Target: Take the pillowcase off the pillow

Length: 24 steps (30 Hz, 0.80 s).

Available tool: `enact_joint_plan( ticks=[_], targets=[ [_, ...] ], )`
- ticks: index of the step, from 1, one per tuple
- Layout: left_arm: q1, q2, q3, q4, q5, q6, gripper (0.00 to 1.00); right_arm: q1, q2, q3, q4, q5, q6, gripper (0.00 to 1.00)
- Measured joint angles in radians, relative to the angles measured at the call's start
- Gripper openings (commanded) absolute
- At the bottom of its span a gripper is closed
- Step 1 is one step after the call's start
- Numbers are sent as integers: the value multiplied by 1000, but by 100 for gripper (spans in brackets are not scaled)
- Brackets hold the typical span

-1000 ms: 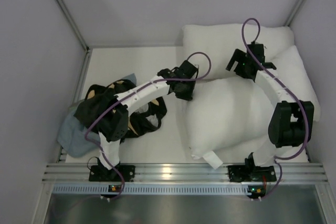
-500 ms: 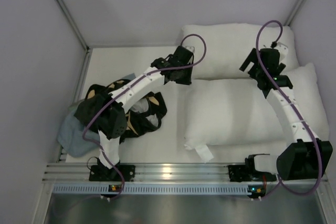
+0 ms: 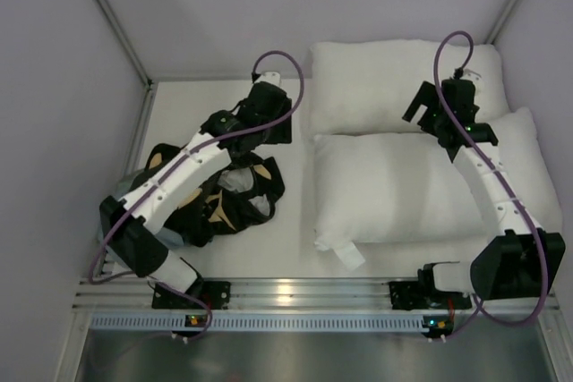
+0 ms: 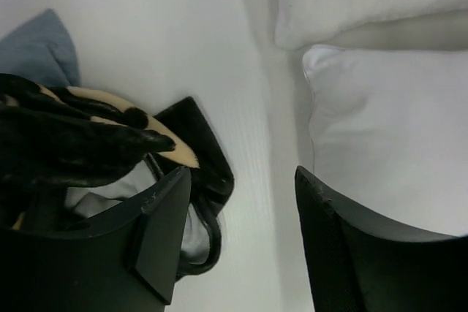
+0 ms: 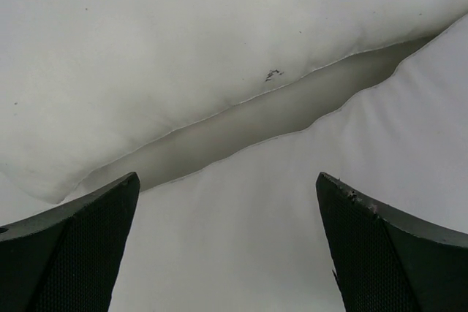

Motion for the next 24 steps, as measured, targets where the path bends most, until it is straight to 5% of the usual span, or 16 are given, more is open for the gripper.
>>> enact_joint_plan(
  ticks=[11, 24],
  targets=[
    [89, -226, -185, 8, 33, -42, 79, 21, -208, -48, -37, 11, -28, 100],
    [239, -474, -594, 263, 566, -138, 81, 152, -417, -180, -153, 101, -36, 99]
  ],
)
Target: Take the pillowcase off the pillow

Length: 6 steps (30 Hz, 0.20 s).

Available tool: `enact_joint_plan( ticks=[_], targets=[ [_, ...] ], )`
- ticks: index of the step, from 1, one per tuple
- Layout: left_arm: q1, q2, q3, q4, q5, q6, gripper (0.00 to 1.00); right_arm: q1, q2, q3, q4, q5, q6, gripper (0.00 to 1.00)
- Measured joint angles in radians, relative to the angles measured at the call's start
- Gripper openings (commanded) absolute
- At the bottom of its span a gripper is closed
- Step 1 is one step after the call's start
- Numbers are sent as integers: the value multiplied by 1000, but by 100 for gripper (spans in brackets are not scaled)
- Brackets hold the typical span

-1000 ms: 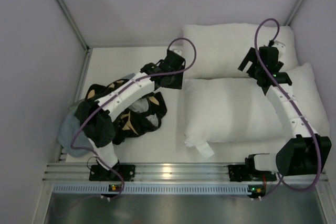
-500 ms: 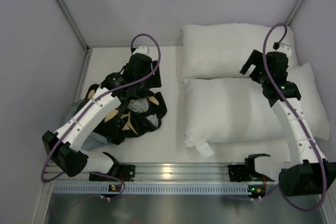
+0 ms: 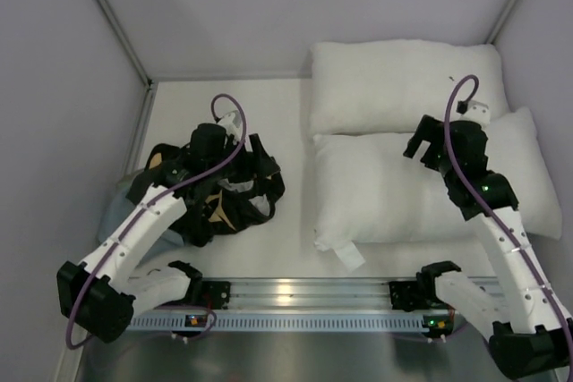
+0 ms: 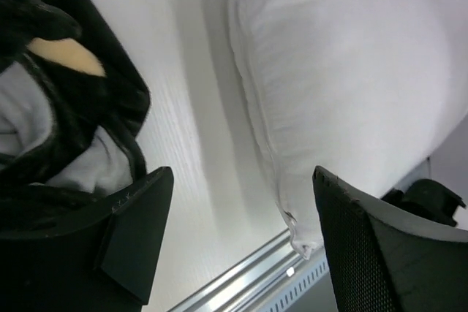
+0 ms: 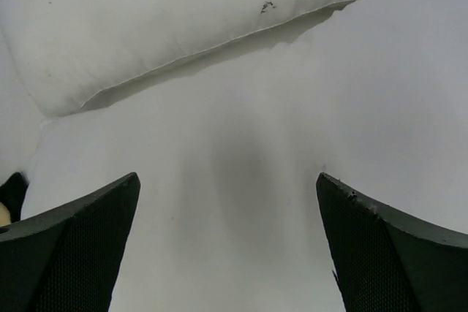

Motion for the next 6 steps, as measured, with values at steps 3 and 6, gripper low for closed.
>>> enact_joint_plan(
  ticks=[3, 6],
  targets=[
    [0, -35, -87, 84, 104, -40, 81, 14, -53, -38, -24, 0, 21, 99],
    [1, -84, -172, 160, 192, -87, 81, 17, -82, -64, -44, 2, 34, 100]
  ],
)
